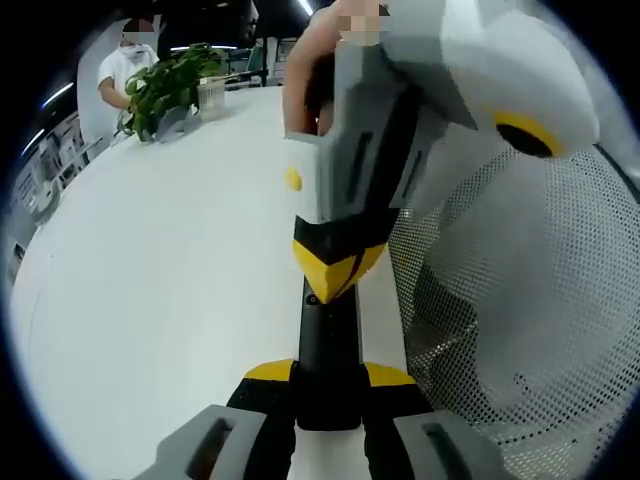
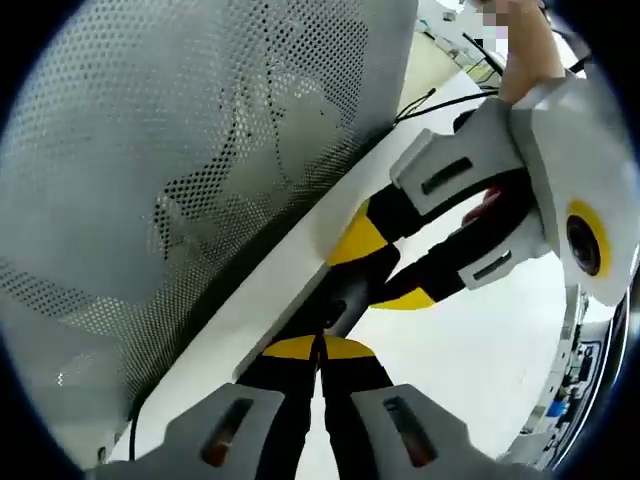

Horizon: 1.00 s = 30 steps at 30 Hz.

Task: Press the specified remote control buttons in sequence, fully releasing each button before pressing the next.

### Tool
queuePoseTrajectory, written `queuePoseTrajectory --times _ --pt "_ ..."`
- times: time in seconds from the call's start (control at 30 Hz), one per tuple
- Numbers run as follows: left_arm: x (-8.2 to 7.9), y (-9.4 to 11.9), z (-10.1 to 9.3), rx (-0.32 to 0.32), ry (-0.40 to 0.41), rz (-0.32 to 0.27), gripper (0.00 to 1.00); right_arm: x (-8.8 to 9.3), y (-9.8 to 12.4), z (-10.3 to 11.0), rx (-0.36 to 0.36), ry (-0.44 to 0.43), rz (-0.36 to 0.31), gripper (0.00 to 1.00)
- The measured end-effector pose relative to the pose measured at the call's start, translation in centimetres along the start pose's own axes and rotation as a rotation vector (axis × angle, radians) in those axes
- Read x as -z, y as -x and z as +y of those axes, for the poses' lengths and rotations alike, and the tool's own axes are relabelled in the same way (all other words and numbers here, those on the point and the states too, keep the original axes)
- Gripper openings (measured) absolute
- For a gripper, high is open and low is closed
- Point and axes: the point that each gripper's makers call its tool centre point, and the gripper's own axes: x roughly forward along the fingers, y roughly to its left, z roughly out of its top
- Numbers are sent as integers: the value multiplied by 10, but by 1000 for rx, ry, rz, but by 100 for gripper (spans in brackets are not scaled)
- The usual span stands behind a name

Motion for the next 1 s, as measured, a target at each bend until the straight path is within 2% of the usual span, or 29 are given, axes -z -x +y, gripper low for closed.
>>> queuePoseTrajectory --times 0.3,0.37,0.43,0.6,0.67,0.73,0.8,0.87,1.0 --pt "-1 0 -1 0 1 -2 24 3 3 -5 -91 -565 -177 0" --pt "-1 1 -1 0 2 -3 24 5 2 -6 -94 -610 -185 0" --pt "-1 1 -1 1 2 -5 24 8 2 -10 -83 -604 -172 0" --pt "-1 1 0 1 2 -10 24 6 1 -9 -111 -640 -148 0" --pt "-1 1 0 1 3 -13 24 7 0 -9 -114 -674 -134 0" --pt "-1 1 -1 1 5 -15 24 7 0 -8 -124 -744 -122 0" --pt "-1 1 -1 0 5 -16 24 7 -1 -9 -125 -753 -113 0" --pt "-1 1 -1 0 8 -16 24 10 -2 -10 -119 -818 -98 0" --pt "-1 1 0 -1 5 -15 24 10 -2 -10 -130 -834 -89 0"
